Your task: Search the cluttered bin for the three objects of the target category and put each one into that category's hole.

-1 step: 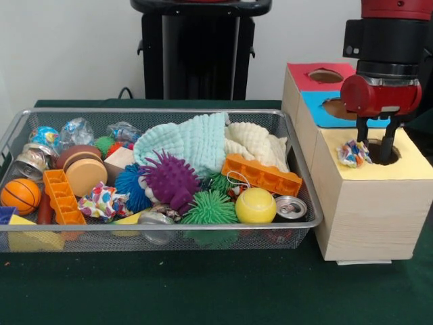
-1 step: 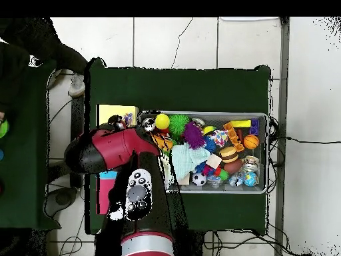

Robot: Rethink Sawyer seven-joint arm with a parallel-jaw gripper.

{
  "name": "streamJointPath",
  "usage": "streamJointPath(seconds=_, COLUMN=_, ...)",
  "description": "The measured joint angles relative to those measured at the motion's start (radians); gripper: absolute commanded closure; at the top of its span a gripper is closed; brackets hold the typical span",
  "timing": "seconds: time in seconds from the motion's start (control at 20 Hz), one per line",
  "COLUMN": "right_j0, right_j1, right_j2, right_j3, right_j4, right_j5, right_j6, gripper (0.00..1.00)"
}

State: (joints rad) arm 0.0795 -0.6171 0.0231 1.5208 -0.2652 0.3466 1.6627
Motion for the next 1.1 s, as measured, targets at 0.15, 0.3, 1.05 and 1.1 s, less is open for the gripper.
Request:
streamJointPath(seconds=0.15, right_j0=-0.008, right_j1=-0.015, right_j2=0.014, right_j3=0.001, right_j4=-0.007, right_j5=0.035, right_j6=0.000, gripper=0.00)
streamJointPath(seconds=0.3, right_j0=-0.011, right_j1=-0.022, right_j2=0.021, right_j3=0.001, right_j4=-0.011, right_j5=0.052, right_j6=0.000, gripper=0.00)
streamJointPath(seconds=1.05, right_j0=-0.017, right_j1=-0.040, right_j2=0.031, right_j3=0.008, right_j4=-0.016, right_j5=0.077, right_j6=0.000, gripper=0.00)
streamJointPath(seconds=1.1, right_j0=-0.017, right_j1=-0.040, right_j2=0.031, right_j3=0.008, right_j4=-0.016, right_j5=0.077, right_j6=0.000, gripper=0.00)
